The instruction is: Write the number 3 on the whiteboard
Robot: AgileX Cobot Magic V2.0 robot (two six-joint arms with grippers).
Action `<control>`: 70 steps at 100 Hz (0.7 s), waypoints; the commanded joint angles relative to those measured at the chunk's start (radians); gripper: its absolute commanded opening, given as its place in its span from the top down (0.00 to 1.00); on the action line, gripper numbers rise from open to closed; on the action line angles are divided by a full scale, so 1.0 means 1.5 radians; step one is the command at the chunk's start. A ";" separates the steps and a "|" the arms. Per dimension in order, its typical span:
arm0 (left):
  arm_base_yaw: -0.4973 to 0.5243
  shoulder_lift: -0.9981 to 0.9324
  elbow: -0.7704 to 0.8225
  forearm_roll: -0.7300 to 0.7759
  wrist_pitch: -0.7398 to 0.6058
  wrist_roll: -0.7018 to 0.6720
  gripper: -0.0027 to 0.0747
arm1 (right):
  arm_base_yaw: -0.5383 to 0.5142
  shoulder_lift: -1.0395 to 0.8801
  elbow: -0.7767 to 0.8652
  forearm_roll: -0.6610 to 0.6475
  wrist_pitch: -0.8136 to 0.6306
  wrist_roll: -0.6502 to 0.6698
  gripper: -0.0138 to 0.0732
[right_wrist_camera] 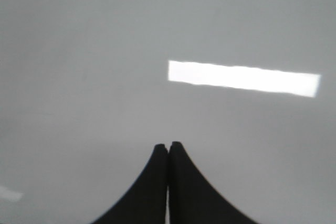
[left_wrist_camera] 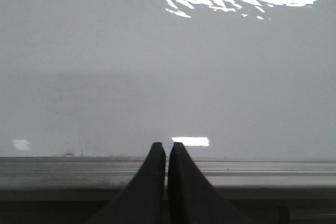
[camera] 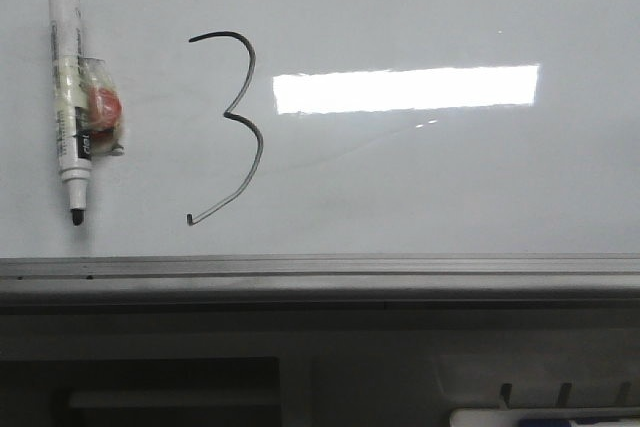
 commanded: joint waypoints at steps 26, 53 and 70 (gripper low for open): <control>0.001 -0.017 0.007 -0.007 -0.030 -0.005 0.99 | -0.159 -0.112 0.020 -0.008 0.140 0.018 0.91; 0.001 -0.016 0.007 -0.007 -0.030 -0.005 0.99 | -0.164 -0.109 0.020 -0.007 0.301 0.019 0.91; 0.001 -0.016 0.007 -0.007 -0.030 -0.005 0.99 | -0.164 -0.109 0.020 -0.007 0.301 0.019 0.91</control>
